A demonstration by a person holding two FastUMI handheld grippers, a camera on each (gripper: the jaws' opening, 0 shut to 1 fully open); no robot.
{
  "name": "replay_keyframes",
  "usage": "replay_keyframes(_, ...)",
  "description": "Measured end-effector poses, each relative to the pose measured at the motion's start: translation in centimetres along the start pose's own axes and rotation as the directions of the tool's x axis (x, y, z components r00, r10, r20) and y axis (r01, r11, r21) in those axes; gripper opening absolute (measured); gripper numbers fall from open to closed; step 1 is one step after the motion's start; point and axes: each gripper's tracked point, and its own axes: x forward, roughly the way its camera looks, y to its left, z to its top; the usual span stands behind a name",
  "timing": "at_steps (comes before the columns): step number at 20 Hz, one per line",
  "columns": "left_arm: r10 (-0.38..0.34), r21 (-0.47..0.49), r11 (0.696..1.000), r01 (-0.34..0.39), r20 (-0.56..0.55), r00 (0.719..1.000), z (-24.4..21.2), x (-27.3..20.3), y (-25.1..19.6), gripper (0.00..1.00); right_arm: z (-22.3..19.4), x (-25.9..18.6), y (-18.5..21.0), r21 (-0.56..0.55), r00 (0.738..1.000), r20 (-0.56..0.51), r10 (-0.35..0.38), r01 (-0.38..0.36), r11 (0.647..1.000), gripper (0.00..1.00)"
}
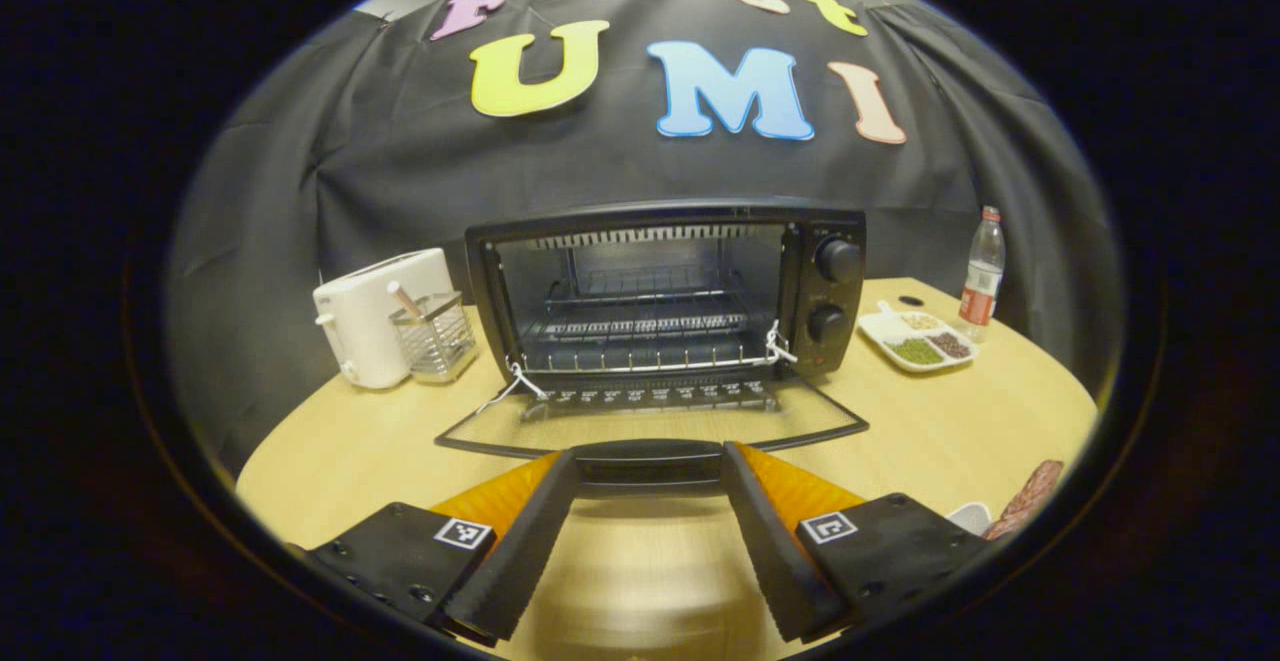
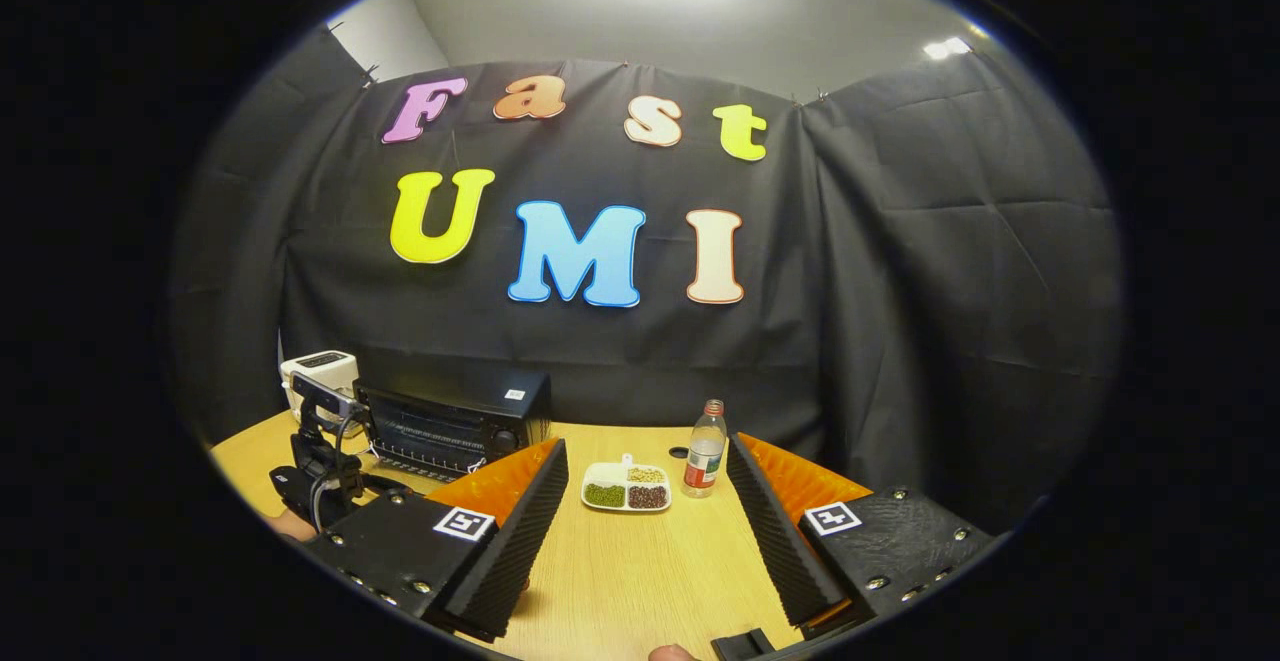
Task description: Open the electric oven with the left hand, put the food in, and close the electric oven.
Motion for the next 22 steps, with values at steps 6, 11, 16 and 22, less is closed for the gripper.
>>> replay_keyframes(6,0.005,-0.022,1.0,-0.004,0.036,0.999,1.4,-3.0,0.1,0.96,-0.7,0.5,0.9,0.011,0.998,-0.02,0.056,-0.056,0.998,0.97)
replay_keyframes(11,0.015,-0.055,0.998,-0.008,0.129,0.991,6.4,-8.0,1.1,0.96,-2.5,1.8,2.7,0.055,0.99,-0.055,0.133,-0.13,0.99,0.97)
replay_keyframes(16,0.049,-0.072,0.997,-0.032,0.243,0.969,12.1,-13.6,3.2,0.96,-5.7,2.9,4.5,0.109,0.971,-0.122,0.203,-0.19,0.976,0.97)
replay_keyframes(22,0.111,-0.093,0.992,-0.084,0.348,0.931,17.5,-18.9,6.5,1.0,-10.1,3.9,7.5,0.19,0.923,-0.23,0.308,-0.268,0.945,0.97)
